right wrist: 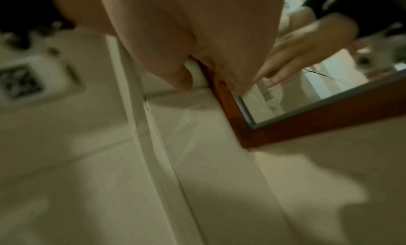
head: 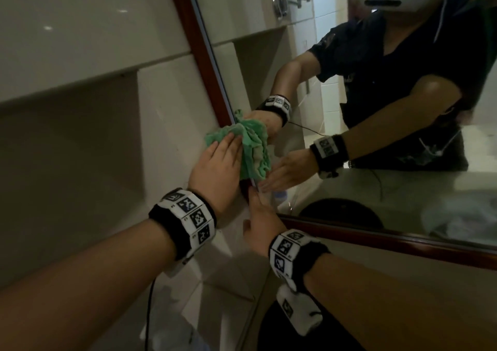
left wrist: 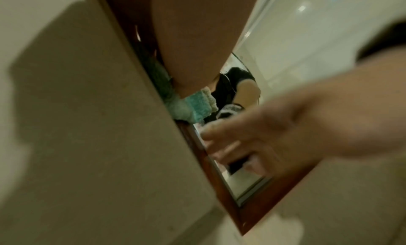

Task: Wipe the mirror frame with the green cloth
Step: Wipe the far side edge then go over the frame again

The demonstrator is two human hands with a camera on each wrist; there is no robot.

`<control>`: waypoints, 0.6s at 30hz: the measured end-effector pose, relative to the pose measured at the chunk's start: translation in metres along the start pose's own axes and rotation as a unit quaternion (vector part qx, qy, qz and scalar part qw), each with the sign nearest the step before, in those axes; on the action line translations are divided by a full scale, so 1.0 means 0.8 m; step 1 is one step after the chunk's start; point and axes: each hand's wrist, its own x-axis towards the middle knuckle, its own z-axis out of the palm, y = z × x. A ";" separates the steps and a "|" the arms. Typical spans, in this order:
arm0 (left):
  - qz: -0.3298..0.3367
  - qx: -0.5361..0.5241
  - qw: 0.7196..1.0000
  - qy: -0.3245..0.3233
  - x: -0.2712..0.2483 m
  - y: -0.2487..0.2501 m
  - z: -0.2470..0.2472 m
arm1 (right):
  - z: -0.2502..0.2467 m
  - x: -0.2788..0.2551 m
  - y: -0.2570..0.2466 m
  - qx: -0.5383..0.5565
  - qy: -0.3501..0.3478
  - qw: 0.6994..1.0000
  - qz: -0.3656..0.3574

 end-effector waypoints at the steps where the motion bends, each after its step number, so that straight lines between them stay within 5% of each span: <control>1: 0.002 0.000 1.000 0.000 0.000 0.000 0.001 | 0.002 0.007 -0.008 0.004 0.010 1.000 0.004; 7: -0.039 0.021 0.998 0.035 0.013 -0.022 -0.017 | 0.003 0.027 -0.053 0.057 0.121 0.991 0.001; 18: -0.092 0.025 0.995 0.038 0.042 -0.060 -0.077 | -0.042 0.056 -0.092 0.049 0.188 0.980 -0.045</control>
